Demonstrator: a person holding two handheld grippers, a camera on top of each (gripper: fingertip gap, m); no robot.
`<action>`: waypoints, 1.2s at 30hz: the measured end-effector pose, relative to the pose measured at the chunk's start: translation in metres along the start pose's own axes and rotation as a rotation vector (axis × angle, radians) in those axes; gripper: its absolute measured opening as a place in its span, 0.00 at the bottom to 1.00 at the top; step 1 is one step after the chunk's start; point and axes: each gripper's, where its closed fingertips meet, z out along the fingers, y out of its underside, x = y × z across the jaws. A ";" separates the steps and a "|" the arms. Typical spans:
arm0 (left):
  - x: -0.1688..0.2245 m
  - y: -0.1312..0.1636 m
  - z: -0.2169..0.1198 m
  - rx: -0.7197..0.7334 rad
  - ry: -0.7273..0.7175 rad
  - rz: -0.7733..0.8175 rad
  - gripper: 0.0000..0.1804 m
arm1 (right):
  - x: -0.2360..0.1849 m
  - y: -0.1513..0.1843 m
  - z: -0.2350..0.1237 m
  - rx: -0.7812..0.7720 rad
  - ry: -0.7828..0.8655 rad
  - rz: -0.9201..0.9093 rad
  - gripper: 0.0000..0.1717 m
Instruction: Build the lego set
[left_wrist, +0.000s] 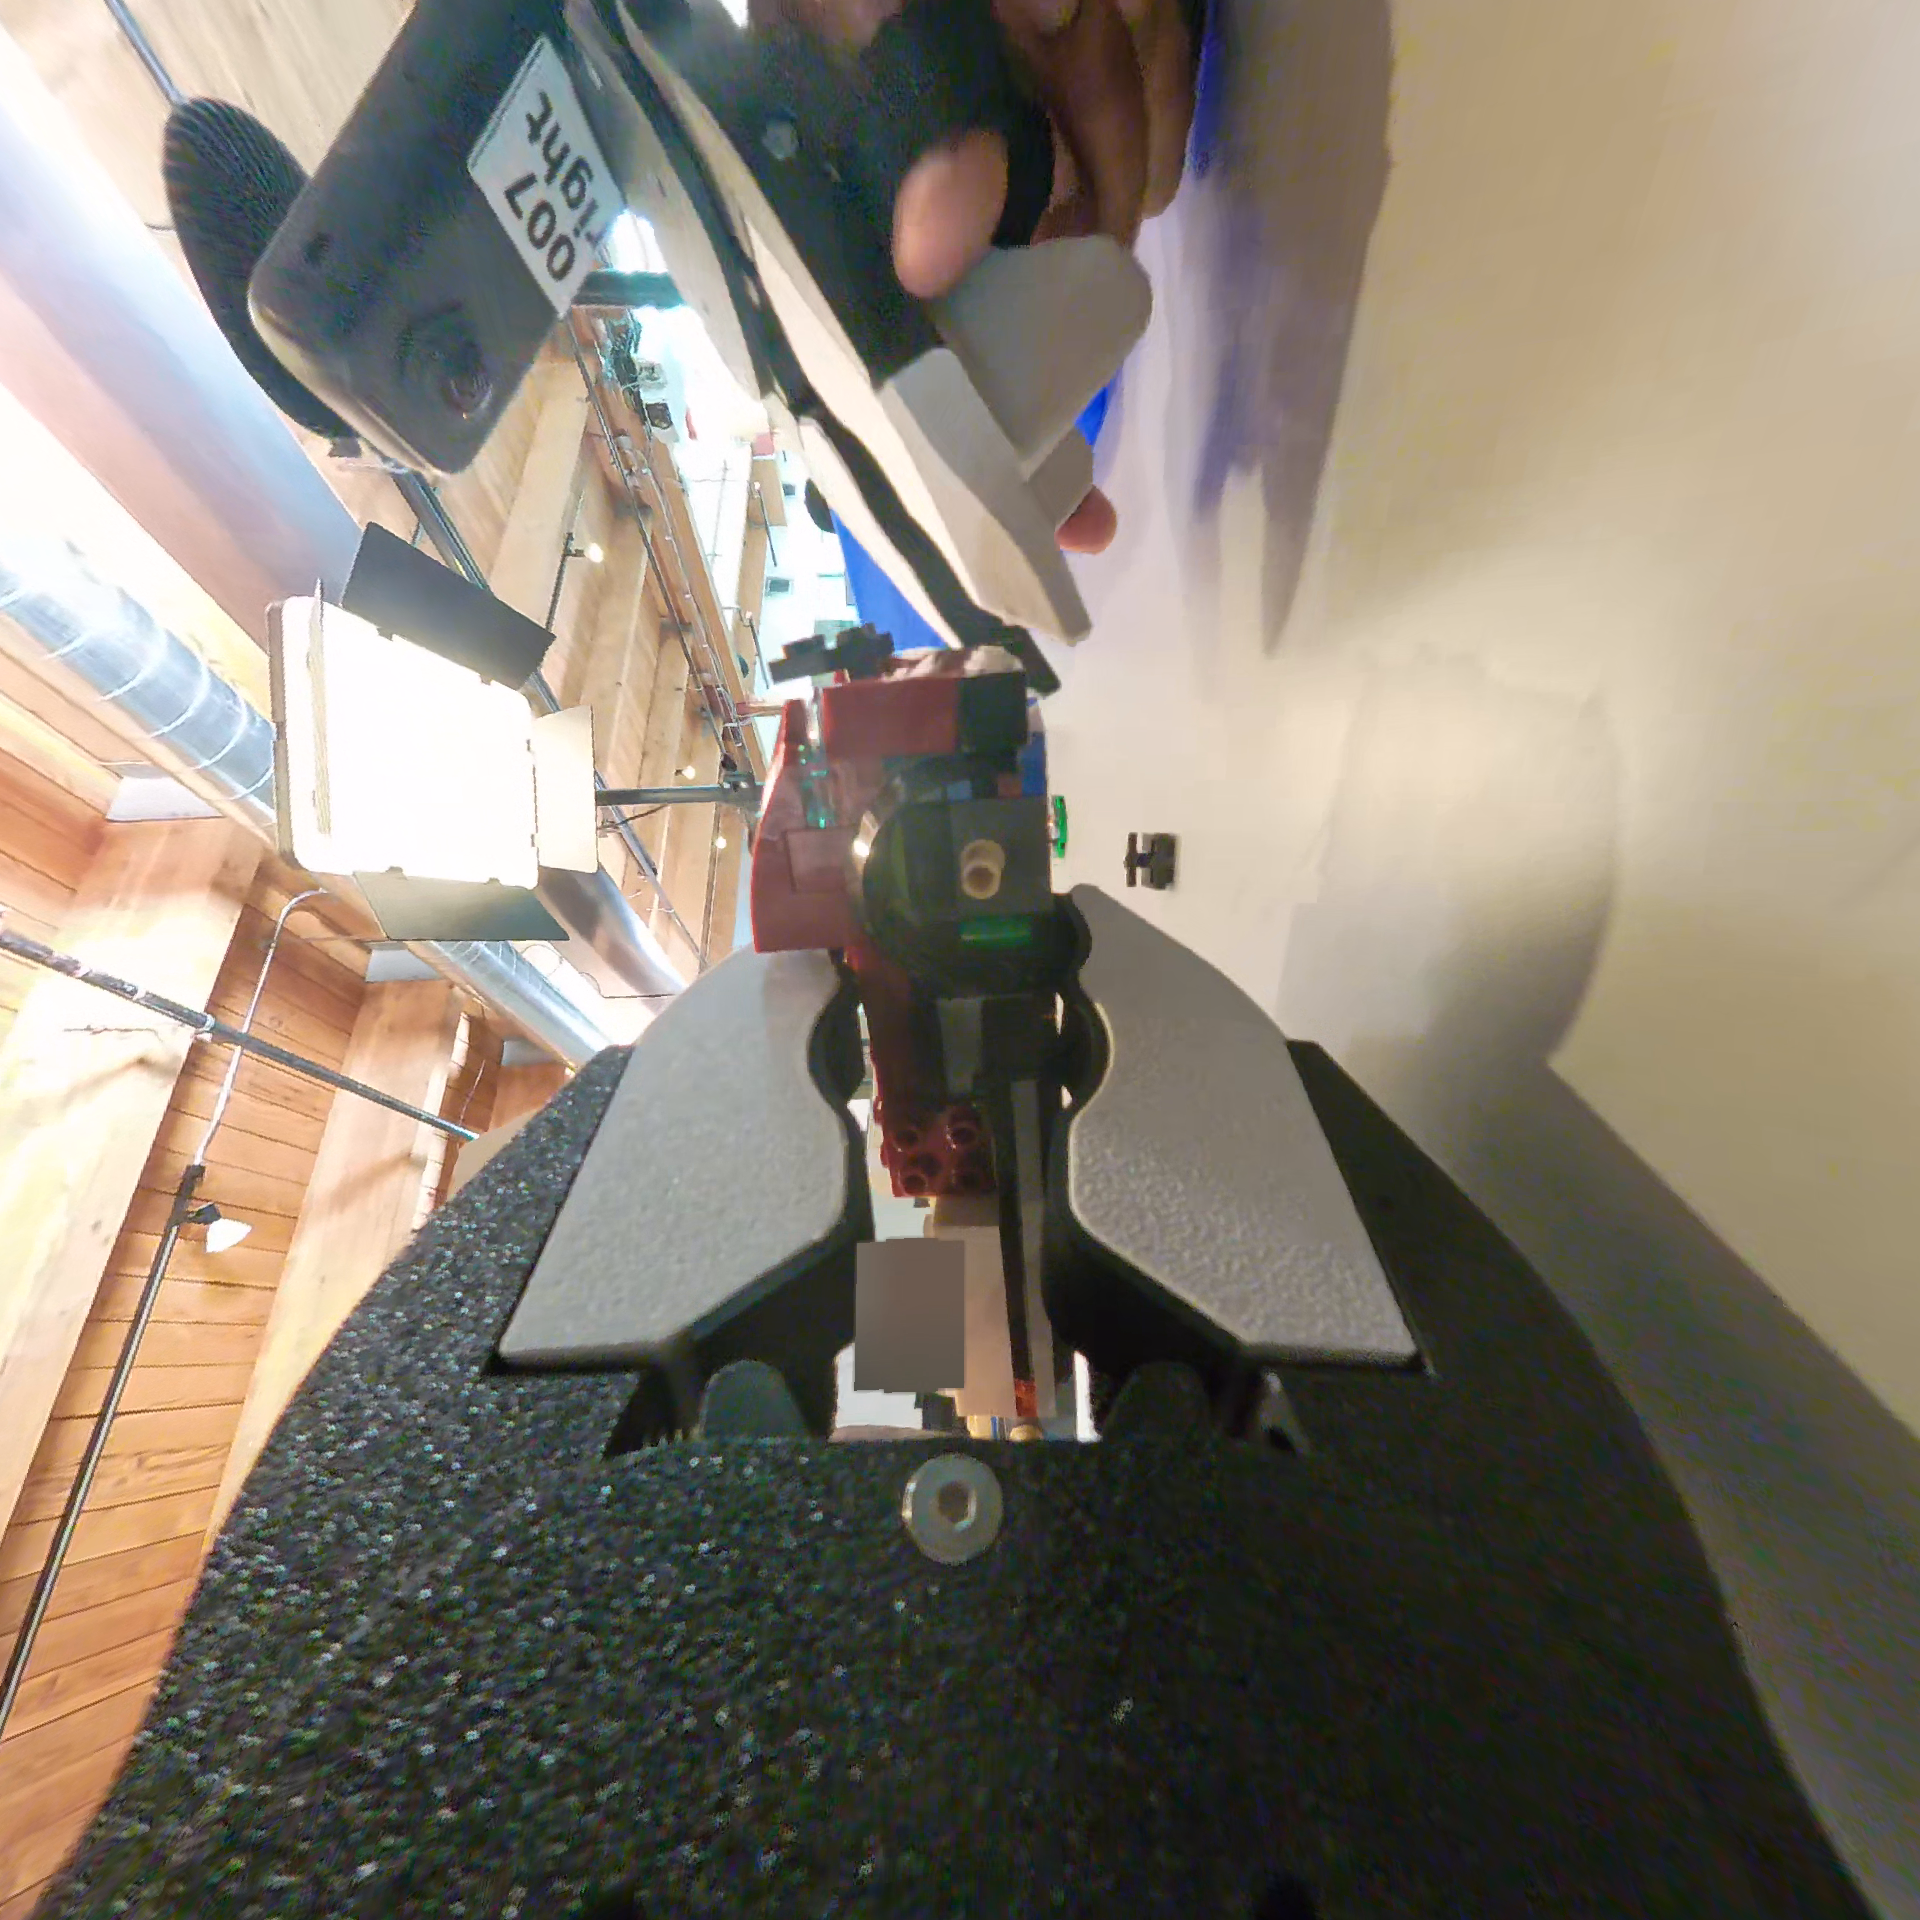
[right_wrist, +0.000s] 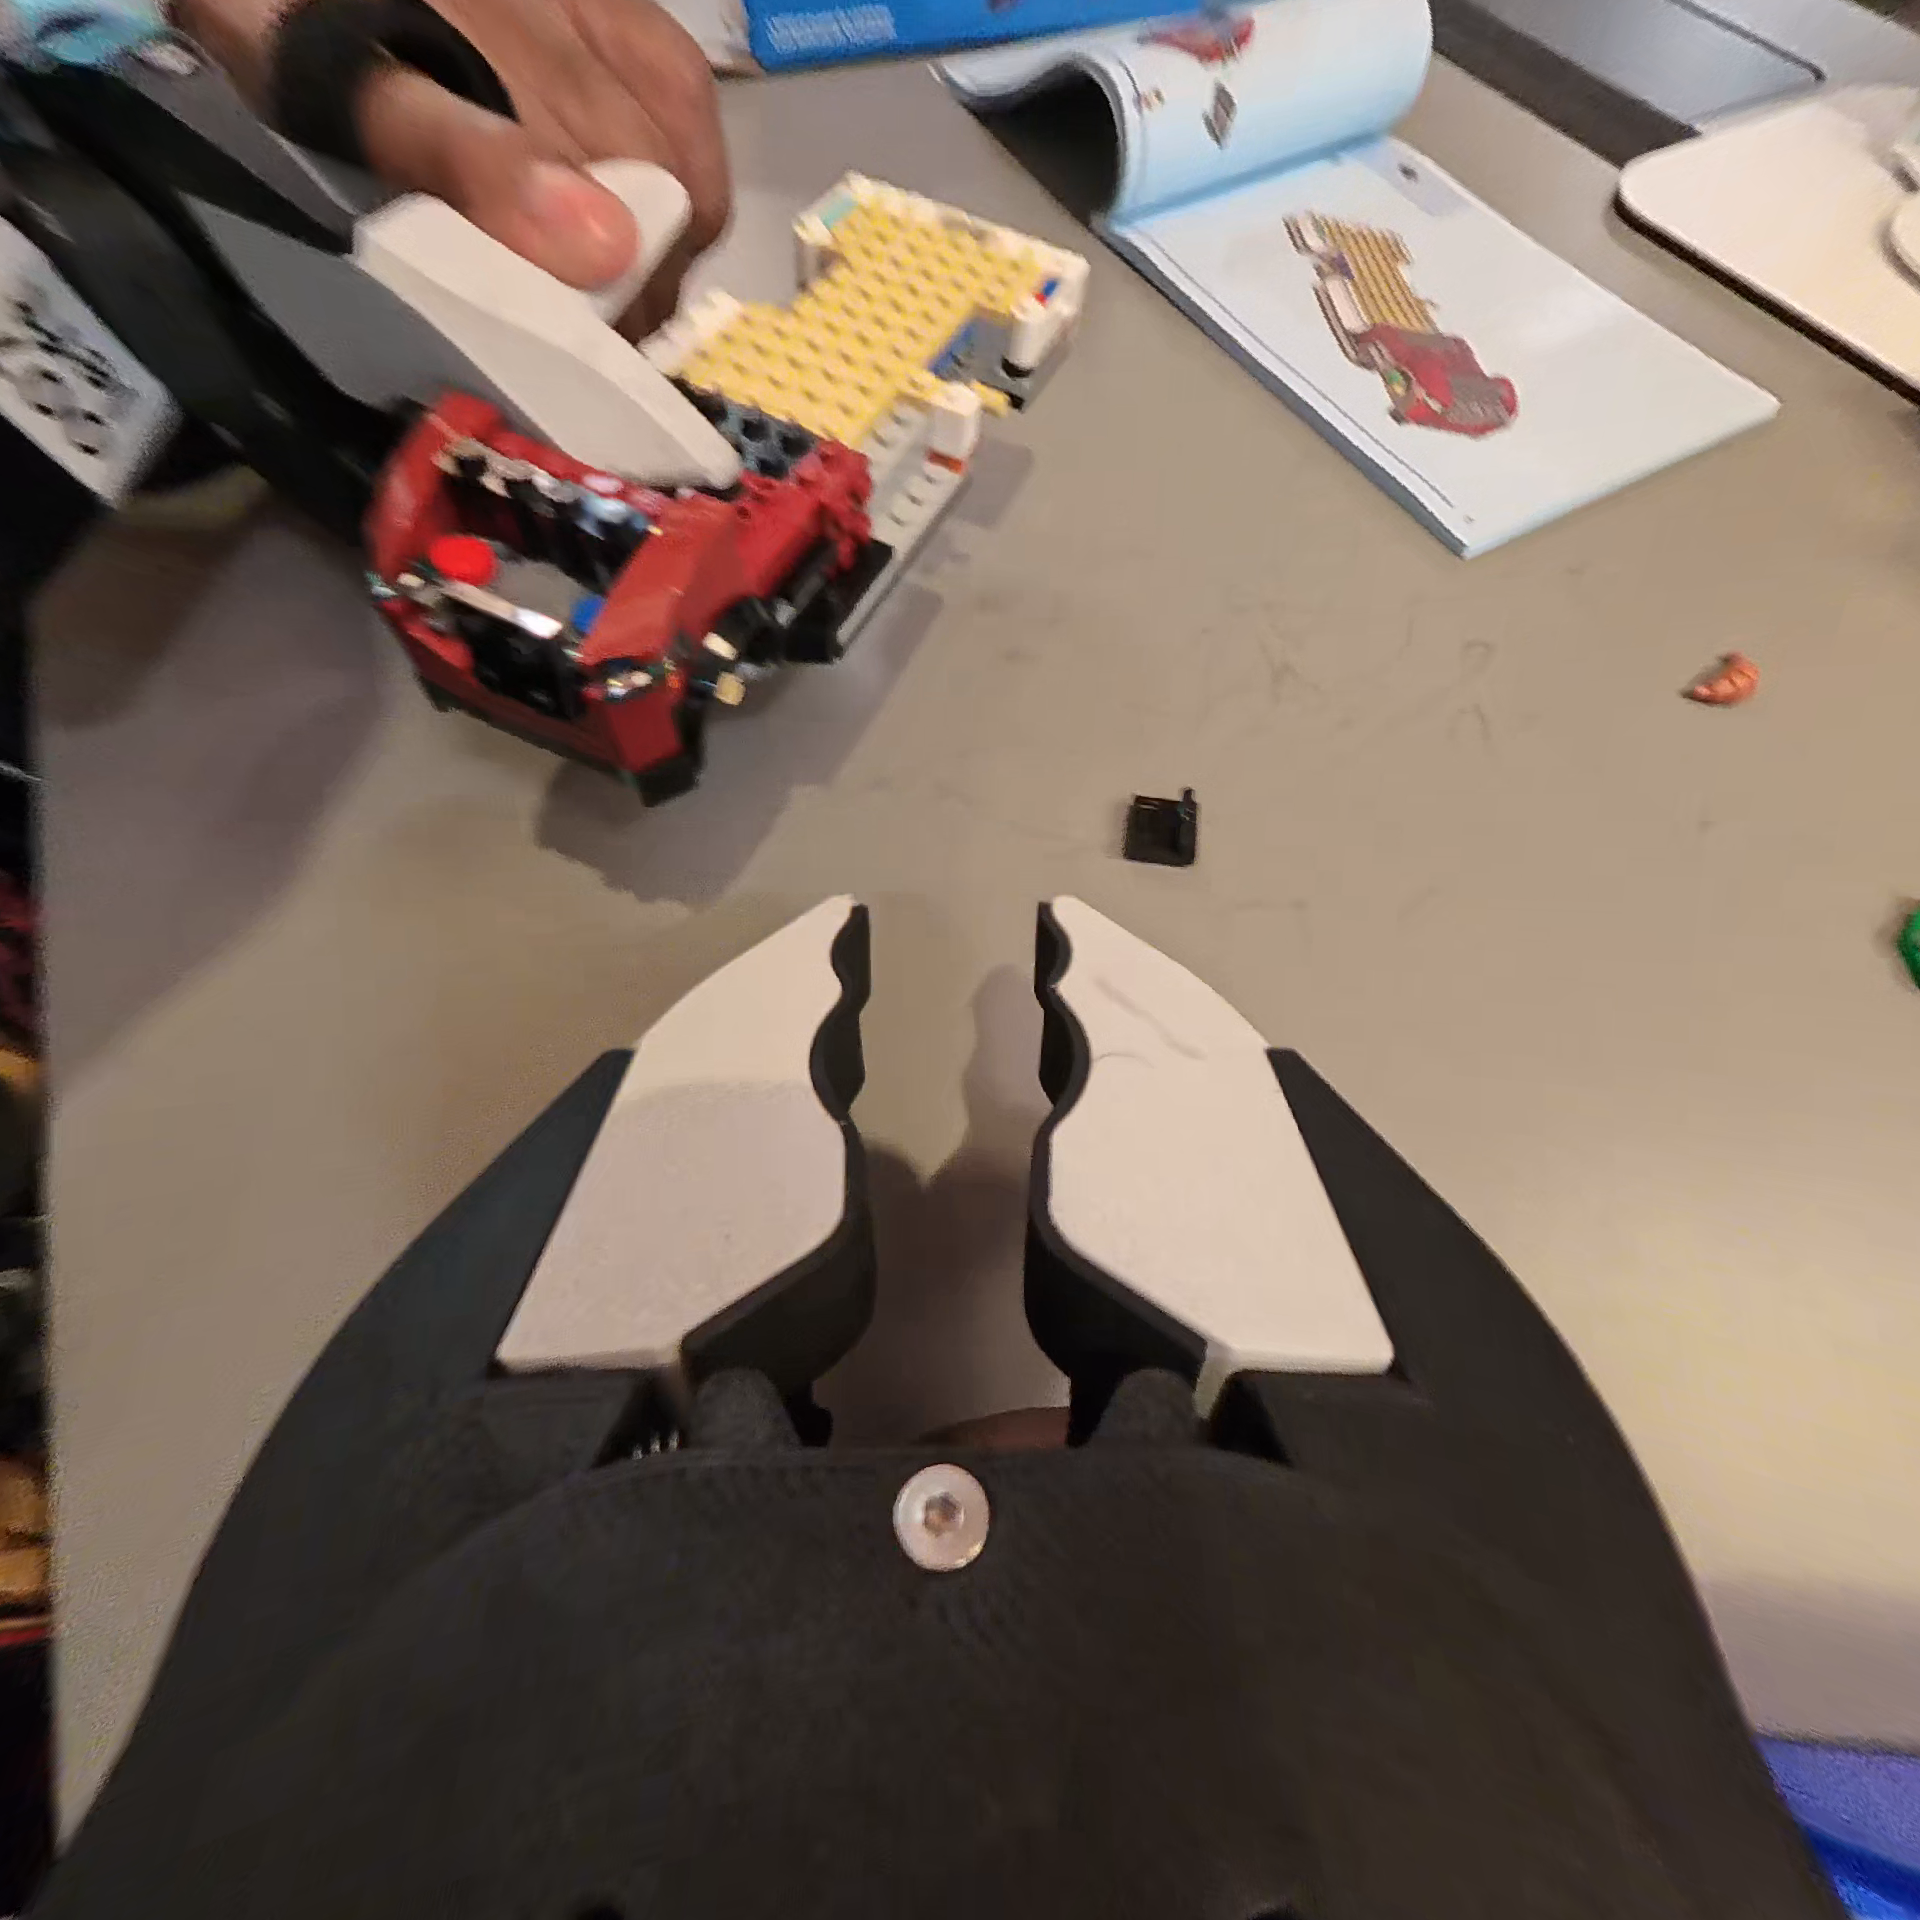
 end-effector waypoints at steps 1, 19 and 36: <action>0.001 0.002 0.000 -0.006 0.005 -0.001 0.19 | 0.006 0.002 0.003 -0.026 0.021 -0.004 0.18; 0.015 0.042 -0.006 -0.109 0.092 -0.070 0.19 | 0.043 -0.010 0.043 -0.164 0.120 -0.140 0.09; 0.017 0.036 -0.003 -0.091 0.116 -0.120 0.19 | 0.051 0.003 0.045 -0.191 0.118 -0.102 0.02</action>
